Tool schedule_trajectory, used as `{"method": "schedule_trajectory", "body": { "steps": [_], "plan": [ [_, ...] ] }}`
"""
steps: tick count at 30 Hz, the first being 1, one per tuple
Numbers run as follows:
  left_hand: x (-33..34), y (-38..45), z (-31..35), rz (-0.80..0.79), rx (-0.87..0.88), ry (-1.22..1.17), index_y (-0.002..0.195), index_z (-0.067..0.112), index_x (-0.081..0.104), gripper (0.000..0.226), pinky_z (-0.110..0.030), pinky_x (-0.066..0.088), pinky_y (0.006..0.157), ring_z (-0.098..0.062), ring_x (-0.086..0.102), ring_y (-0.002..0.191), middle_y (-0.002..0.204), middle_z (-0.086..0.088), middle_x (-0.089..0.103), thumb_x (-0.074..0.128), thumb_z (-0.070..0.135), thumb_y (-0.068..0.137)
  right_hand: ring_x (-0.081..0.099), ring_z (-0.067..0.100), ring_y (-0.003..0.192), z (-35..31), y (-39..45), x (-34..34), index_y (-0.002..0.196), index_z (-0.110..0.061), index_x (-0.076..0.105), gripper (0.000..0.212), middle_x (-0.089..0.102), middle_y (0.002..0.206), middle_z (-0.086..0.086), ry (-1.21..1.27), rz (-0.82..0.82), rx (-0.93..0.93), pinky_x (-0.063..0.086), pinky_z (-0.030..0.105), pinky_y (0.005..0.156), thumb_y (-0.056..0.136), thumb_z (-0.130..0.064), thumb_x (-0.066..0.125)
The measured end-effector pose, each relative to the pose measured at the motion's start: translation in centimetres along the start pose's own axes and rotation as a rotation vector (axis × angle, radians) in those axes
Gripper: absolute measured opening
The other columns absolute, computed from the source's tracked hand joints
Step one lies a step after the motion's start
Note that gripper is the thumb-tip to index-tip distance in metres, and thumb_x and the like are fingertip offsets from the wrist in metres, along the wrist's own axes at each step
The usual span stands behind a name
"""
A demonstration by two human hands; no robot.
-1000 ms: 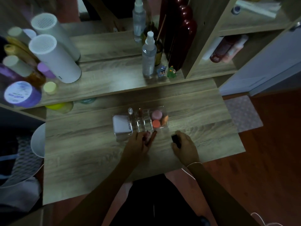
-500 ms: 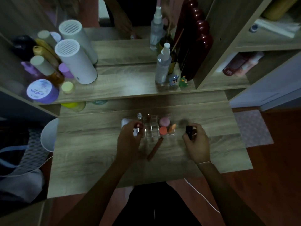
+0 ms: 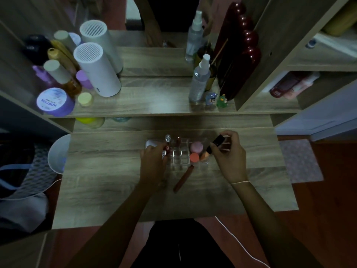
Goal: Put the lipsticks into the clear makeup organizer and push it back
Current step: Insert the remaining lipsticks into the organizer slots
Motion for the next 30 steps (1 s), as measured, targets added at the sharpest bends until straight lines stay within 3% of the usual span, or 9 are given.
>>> {"method": "schedule_trajectory", "body": {
  "steps": [4, 10, 14, 16, 18, 20, 24, 30],
  "plan": [
    [0.5, -0.1, -0.2, -0.007, 0.005, 0.029, 0.106, 0.017, 0.063, 0.023, -0.041, 0.039, 0.087, -0.028, 0.057, 0.097, 0.097, -0.007, 0.070, 0.066, 0.011, 0.085, 0.061, -0.007, 0.079, -1.8, 1.5, 1.7, 0.109, -0.021, 0.059, 0.038, 0.063, 0.091, -0.015, -0.041, -0.089, -0.080, 0.049, 0.009, 0.072, 0.076, -0.015, 0.076],
    [0.7, 0.1, -0.6, 0.007, -0.038, 0.018, 0.105, 0.021, 0.062, 0.022, -0.042, 0.038, 0.089, -0.025, 0.056, 0.099, 0.100, -0.003, 0.069, 0.064, 0.013, 0.085, 0.061, 0.017, 0.091, -3.2, 3.2, 6.4, 0.096, -0.011, 0.067, 0.022, 0.069, 0.099, 0.009, -0.248, -0.289, -0.219, 0.049, 0.026, 0.082, 0.075, -0.009, 0.074],
    [0.4, -0.8, -1.3, 0.025, -0.056, -0.042, 0.112, 0.019, 0.061, 0.026, -0.044, 0.041, 0.097, -0.023, 0.058, 0.104, 0.110, -0.005, 0.066, 0.065, 0.023, 0.087, 0.061, 0.025, 0.092, -2.3, 3.9, 9.3, 0.098, -0.013, 0.067, 0.023, 0.066, 0.100, 0.012, -0.372, -0.407, -0.229, 0.051, 0.035, 0.082, 0.075, -0.010, 0.073],
    [-0.2, -1.7, -1.4, 0.056, -0.039, 0.010, 0.113, 0.013, 0.062, 0.029, -0.045, 0.043, 0.091, -0.028, 0.061, 0.102, 0.110, -0.010, 0.066, 0.065, 0.026, 0.087, 0.062, 0.028, 0.091, -2.0, 4.0, 10.1, 0.098, -0.012, 0.068, 0.025, 0.066, 0.099, 0.014, -0.403, -0.429, -0.239, 0.050, 0.036, 0.080, 0.074, -0.012, 0.075],
    [-0.6, -3.0, -1.1, 0.117, 0.031, 0.050, 0.103, 0.006, 0.065, 0.023, -0.046, 0.050, 0.078, -0.033, 0.065, 0.088, 0.099, -0.016, 0.069, 0.066, 0.018, 0.084, 0.063, 0.029, 0.089, -2.1, 4.1, 10.6, 0.096, -0.011, 0.068, 0.025, 0.067, 0.097, 0.015, -0.419, -0.434, -0.257, 0.049, 0.034, 0.078, 0.072, -0.012, 0.076],
    [-0.2, -4.4, -0.6, 0.112, 0.131, 0.065, 0.096, 0.004, 0.067, 0.022, -0.043, 0.052, 0.071, -0.033, 0.066, 0.079, 0.092, -0.017, 0.070, 0.054, 0.018, 0.085, 0.064, 0.029, 0.085, -2.3, 4.1, 11.1, 0.093, -0.010, 0.068, 0.024, 0.068, 0.093, 0.014, -0.417, -0.440, -0.276, 0.048, 0.031, 0.074, 0.071, -0.008, 0.076],
    [2.6, -6.8, 0.0, 0.020, 0.326, 0.091, 0.102, -0.001, 0.067, 0.032, -0.038, 0.051, 0.083, -0.034, 0.067, 0.088, 0.101, -0.021, 0.070, 0.051, 0.018, 0.081, 0.065, 0.029, 0.081, -2.7, 3.8, 12.0, 0.089, -0.008, 0.067, 0.023, 0.069, 0.089, 0.014, -0.419, -0.483, -0.304, 0.052, 0.039, 0.073, 0.068, -0.006, 0.077],
    [5.7, -8.0, 0.1, -0.076, 0.418, 0.160, 0.117, 0.002, 0.061, 0.036, -0.048, 0.042, 0.103, -0.032, 0.059, 0.115, 0.121, -0.018, 0.065, 0.048, 0.018, 0.089, 0.064, 0.033, 0.085, -2.3, 3.3, 12.4, 0.088, -0.008, 0.067, 0.020, 0.068, 0.092, 0.014, -0.522, -0.492, -0.348, 0.053, 0.041, 0.070, 0.069, -0.007, 0.073]
  ]
}}
Point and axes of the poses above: each hand's wrist, its own y-axis towards the middle knuckle, its own x-axis out of the palm, z = x × y, the point moved 10 cm from there along y, towards the middle knuckle
